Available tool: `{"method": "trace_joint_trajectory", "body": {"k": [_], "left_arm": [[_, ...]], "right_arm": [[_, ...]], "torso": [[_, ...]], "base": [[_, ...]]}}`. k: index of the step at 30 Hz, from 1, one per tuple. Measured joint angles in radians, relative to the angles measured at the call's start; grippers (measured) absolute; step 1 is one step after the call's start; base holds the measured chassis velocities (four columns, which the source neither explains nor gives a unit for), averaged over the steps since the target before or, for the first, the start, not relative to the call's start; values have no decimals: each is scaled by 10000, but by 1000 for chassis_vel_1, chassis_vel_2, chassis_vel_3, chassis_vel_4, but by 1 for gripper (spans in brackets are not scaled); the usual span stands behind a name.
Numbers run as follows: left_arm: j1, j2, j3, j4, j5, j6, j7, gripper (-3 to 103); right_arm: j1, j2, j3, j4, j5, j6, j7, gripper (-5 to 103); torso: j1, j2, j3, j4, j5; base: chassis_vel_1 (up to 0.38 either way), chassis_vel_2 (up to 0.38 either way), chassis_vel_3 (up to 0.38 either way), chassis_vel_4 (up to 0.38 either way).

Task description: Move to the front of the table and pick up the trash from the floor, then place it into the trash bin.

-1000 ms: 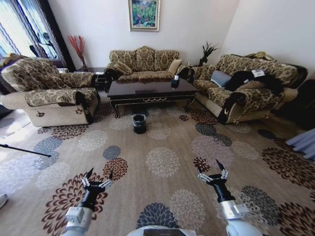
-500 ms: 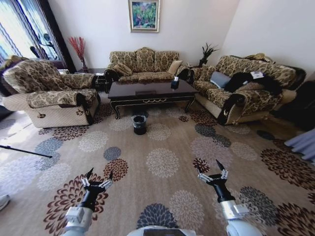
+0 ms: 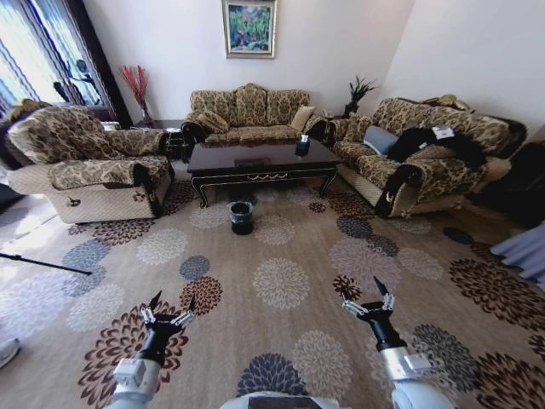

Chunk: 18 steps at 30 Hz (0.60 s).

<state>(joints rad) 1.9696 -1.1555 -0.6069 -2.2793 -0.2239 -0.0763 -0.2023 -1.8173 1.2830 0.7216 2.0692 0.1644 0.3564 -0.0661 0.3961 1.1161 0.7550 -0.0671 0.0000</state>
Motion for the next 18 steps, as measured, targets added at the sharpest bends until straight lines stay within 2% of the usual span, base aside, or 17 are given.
{"method": "trace_joint_trajectory", "body": {"k": [13,18], "left_arm": [[0,0,0,0,0,0,0,100],[0,0,0,0,0,0,0,100]], "right_arm": [[0,0,0,0,0,0,0,100],[0,0,0,0,0,0,0,100]], "torso": [[302,689,386,0,0],[328,744,418,0,0]], "base": [[0,0,0,0],[0,0,0,0]]}}
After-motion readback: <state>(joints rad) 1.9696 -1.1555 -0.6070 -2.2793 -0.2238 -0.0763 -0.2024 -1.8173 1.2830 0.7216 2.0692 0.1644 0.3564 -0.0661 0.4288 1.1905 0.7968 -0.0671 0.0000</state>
